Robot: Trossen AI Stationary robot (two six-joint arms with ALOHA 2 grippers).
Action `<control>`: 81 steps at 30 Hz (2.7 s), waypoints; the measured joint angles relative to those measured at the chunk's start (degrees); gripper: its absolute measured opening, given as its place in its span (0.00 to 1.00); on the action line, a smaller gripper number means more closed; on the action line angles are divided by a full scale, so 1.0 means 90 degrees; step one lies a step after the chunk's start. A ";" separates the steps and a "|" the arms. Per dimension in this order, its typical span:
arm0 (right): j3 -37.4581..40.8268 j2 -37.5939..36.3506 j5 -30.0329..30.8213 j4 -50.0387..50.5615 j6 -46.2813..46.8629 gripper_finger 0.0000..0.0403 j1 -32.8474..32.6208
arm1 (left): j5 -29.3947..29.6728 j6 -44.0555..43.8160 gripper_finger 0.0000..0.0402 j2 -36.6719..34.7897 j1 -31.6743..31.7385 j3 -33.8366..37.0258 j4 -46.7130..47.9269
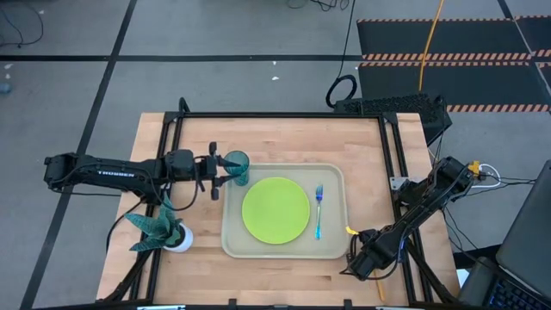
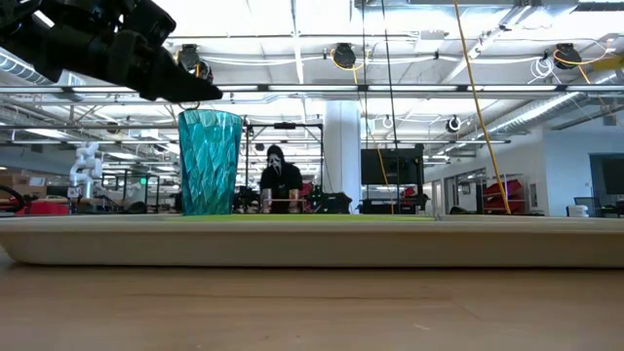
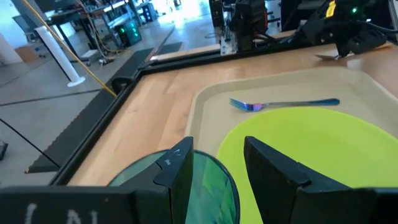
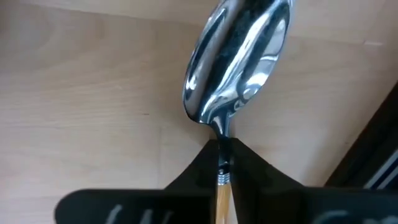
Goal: Pick and place plate/cup/fork/spoon on tray
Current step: Put the yellow spoon on the gray serving tray
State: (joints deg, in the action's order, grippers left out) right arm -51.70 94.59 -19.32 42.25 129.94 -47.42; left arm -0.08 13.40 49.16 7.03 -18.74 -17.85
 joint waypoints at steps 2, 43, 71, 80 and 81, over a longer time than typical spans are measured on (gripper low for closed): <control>0.0000 -0.0002 0.0011 0.0018 -0.0011 0.01 0.0000 | 0.0002 0.0000 0.37 -0.0001 0.0001 0.0000 -0.0050; -0.1487 -0.0955 0.2846 0.2351 -0.3009 0.00 0.2667 | -0.0656 0.0096 0.37 -0.0671 0.0002 -0.1183 0.2358; 0.0046 -0.0957 0.2294 0.0075 -0.4538 0.00 0.4396 | -0.0651 0.0122 0.37 -0.0671 0.0002 -0.1180 0.2472; 0.0046 -0.0957 0.2266 -0.0127 -0.4399 0.00 0.4388 | -0.0648 0.0123 0.37 -0.0671 0.0002 -0.1180 0.2479; 0.0046 -0.0957 0.2261 -0.0123 -0.4398 0.00 0.4388 | -0.0651 0.0123 0.37 -0.0671 0.0002 -0.1180 0.2481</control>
State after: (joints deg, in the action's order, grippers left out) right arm -51.29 85.97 1.03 41.14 90.36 -7.92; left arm -5.93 14.50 43.11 7.04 -29.36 4.48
